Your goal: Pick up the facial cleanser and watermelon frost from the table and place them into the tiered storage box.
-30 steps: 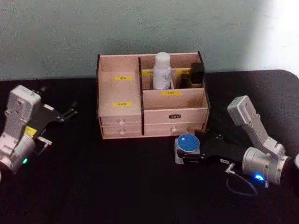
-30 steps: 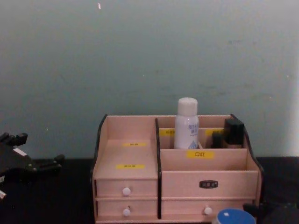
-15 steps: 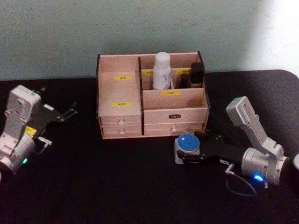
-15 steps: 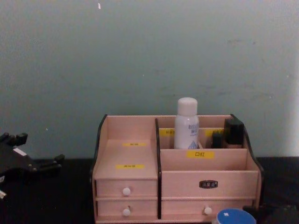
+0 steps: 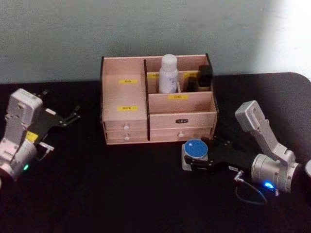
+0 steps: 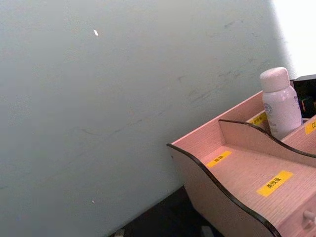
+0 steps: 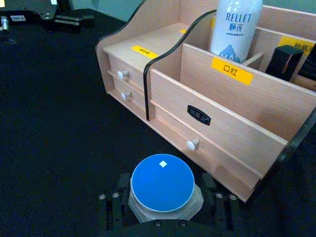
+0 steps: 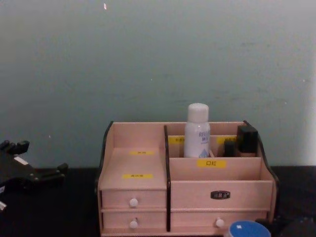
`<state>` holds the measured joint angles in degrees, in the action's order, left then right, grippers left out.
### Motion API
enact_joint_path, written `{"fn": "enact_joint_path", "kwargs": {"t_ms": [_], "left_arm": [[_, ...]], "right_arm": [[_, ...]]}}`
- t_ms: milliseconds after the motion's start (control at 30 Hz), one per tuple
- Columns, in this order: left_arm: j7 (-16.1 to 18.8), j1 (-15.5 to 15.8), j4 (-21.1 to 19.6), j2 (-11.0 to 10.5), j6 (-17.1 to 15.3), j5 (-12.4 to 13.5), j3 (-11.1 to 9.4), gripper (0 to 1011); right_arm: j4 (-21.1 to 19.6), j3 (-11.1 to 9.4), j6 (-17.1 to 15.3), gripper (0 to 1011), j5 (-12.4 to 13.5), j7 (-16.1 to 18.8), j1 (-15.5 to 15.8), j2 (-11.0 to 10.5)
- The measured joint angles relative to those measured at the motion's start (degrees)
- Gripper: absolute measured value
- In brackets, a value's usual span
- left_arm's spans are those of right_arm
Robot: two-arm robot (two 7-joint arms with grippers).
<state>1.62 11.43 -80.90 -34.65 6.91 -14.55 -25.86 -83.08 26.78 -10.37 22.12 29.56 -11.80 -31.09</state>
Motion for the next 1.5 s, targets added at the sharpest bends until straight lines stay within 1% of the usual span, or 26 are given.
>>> {"fn": "enact_joint_path", "kwargs": {"t_ms": [67,133,167,233,267,300,867,1133,1267,1333,1500], "left_arm": [[0.0,0.0,0.0,0.0,0.0,0.0,0.0,1001],[0.0,0.0,0.0,0.0,0.0,0.0,0.0,1001],[0.0,0.0,0.0,0.0,0.0,0.0,0.0,1001],[0.0,0.0,0.0,0.0,0.0,0.0,0.0,1001],[0.0,0.0,0.0,0.0,0.0,0.0,0.0,1001],[0.0,0.0,0.0,0.0,0.0,0.0,0.0,1001],[0.0,0.0,0.0,0.0,0.0,0.0,0.0,1001],[0.0,0.0,0.0,0.0,0.0,0.0,0.0,1001],[0.0,0.0,0.0,0.0,0.0,0.0,0.0,1001],[0.0,0.0,0.0,0.0,0.0,0.0,0.0,1001],[0.0,0.0,0.0,0.0,0.0,0.0,0.0,1001]], "right_arm": [[0.0,0.0,0.0,885,0.0,0.0,0.0,0.0],[0.0,0.0,0.0,860,0.0,0.0,0.0,0.0],[0.0,0.0,0.0,801,0.0,0.0,0.0,0.0],[0.0,0.0,0.0,765,0.1,0.0,0.0,0.0],[0.0,0.0,0.0,724,0.1,0.0,0.0,0.0],[0.0,0.0,0.0,718,0.1,0.1,0.0,0.0],[-0.2,-0.2,0.0,718,0.3,0.2,0.1,-0.1],[-2.6,-0.7,-0.1,718,1.2,0.6,0.7,-1.0],[-5.2,-1.0,-0.2,718,1.8,0.8,1.2,-1.9],[-6.4,-1.1,-0.3,718,2.0,0.9,1.2,-2.2],[-8.1,-1.1,-0.6,718,2.1,0.8,0.6,-2.4]]}}
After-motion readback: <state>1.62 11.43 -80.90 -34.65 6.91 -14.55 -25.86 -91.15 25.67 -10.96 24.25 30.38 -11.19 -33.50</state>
